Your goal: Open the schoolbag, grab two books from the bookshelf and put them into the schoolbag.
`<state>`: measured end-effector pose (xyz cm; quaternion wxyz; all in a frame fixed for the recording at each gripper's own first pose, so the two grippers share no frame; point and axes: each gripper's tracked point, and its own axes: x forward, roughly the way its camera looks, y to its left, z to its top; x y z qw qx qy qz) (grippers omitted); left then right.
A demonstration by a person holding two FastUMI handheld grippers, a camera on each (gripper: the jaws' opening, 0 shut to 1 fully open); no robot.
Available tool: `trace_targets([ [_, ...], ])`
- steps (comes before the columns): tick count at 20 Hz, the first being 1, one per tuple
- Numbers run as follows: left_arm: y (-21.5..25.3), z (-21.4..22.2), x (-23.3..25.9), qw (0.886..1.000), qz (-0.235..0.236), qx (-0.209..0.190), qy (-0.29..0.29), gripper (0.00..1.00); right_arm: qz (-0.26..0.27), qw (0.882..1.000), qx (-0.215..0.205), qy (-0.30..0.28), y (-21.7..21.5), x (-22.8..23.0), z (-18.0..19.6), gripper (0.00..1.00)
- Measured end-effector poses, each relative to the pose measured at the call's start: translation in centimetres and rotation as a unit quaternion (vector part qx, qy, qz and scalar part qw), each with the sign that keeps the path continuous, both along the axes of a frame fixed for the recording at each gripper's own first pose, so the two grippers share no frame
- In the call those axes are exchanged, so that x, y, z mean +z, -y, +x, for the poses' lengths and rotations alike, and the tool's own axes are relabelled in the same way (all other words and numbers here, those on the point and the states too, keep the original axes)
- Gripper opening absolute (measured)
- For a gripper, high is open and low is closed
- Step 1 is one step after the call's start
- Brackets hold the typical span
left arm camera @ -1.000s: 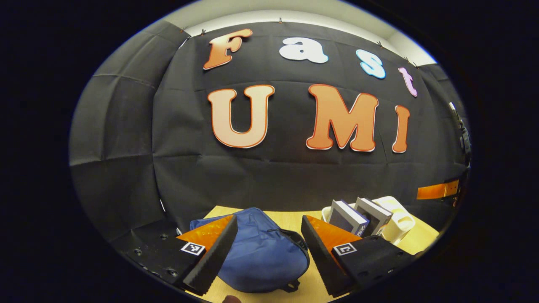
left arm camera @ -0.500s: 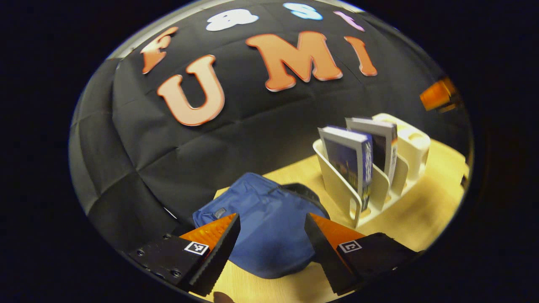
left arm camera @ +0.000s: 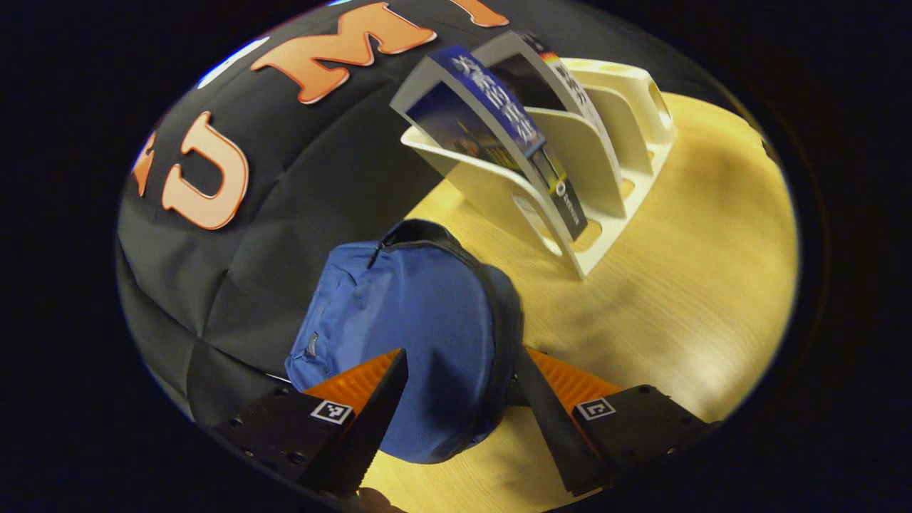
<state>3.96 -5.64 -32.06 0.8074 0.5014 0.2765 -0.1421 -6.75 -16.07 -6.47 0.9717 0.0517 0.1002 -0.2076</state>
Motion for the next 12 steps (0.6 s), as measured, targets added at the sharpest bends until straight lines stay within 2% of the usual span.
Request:
trace_targets([
  [3, -1.0, 1.8, 0.8, 0.999, 0.012, 0.013, 0.034, 0.97, 0.006, 1.0, -0.007, -0.002, 0.7, 0.0, -0.1, 0.97],
  [5, -1.9, 2.2, 0.5, 0.999, 0.018, 0.02, 0.029, 0.97, 0.01, 1.0, -0.001, -0.006, 0.4, -0.1, 0.4, 0.97],
  [6, -1.8, 2.2, 0.2, 0.999, 0.017, 0.022, 0.018, 0.94, 0.012, 1.0, 0.004, -0.009, 0.1, -0.1, 0.9, 0.97],
  [7, -1.6, 2.2, -0.3, 1.0, 0.011, 0.019, 0.007, 1.0, 0.011, 1.0, 0.01, -0.011, -0.2, -0.3, 1.2, 0.97],
  [10, -1.5, 2.3, -1.3, 0.999, 0.02, 0.024, -0.009, 0.44, 0.011, 1.0, 0.026, -0.014, -1.1, -0.1, 2.1, 0.97],
  [12, -1.2, 2.1, -1.4, 0.999, 0.001, 0.025, -0.035, 0.06, 0.012, 0.999, 0.032, -0.015, -1.3, 0.0, 2.3, 0.97],
])
